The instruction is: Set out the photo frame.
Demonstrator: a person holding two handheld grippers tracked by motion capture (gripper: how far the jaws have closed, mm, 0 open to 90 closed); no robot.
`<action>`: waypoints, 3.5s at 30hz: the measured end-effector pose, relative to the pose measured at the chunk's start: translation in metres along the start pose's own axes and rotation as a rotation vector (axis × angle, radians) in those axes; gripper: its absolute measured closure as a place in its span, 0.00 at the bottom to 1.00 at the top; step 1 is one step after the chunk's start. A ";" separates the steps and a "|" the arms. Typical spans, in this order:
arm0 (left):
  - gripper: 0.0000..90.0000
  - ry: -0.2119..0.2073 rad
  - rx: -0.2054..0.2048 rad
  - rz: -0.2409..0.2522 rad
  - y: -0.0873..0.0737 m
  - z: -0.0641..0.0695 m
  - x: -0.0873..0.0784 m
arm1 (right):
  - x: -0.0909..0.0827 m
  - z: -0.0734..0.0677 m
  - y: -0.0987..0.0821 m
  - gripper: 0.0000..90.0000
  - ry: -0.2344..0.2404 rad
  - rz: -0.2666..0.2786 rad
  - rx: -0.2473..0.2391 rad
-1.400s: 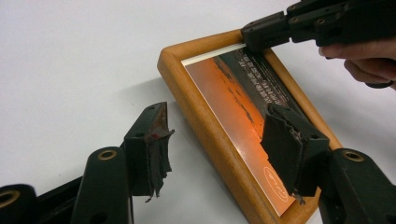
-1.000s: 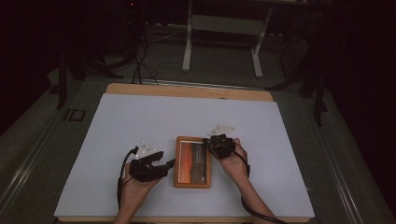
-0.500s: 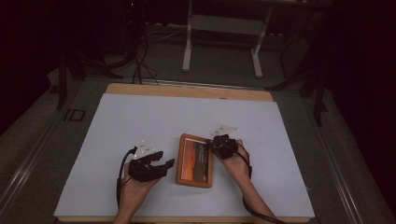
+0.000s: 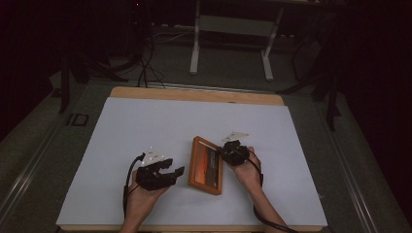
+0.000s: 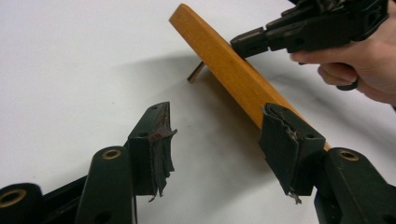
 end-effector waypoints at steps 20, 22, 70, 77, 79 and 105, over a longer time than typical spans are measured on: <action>0.32 -0.103 -0.020 -0.039 -0.002 0.027 0.014 | 0.000 0.000 -0.001 1.00 0.001 0.007 0.004; 0.32 -0.106 -0.016 -0.049 -0.003 0.030 0.016 | 0.000 0.000 -0.001 1.00 0.001 0.007 0.004; 0.67 -0.151 -0.103 -0.099 0.002 0.068 0.049 | -0.070 0.012 -0.004 0.79 0.005 0.089 -0.023; 0.70 -0.130 -0.055 -0.071 0.006 0.081 0.050 | -0.106 0.020 -0.012 0.76 -0.024 0.128 -0.025; 0.71 -0.124 -0.041 -0.072 0.007 0.084 0.050 | -0.119 0.023 -0.014 0.75 -0.035 0.138 -0.031; 0.75 -0.101 0.201 0.004 0.012 0.129 0.061 | -0.150 0.031 -0.013 1.00 -0.021 0.240 -0.009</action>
Point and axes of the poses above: each handheld gripper's, and its own axes: x roughly forward along the jaws, y roughly out of its top, z roughly to its right, the point moved 8 cm from there along x, roughly forward along the jaws, and after that the axes turned 2 degrees about -z, right-handed, at the moved point
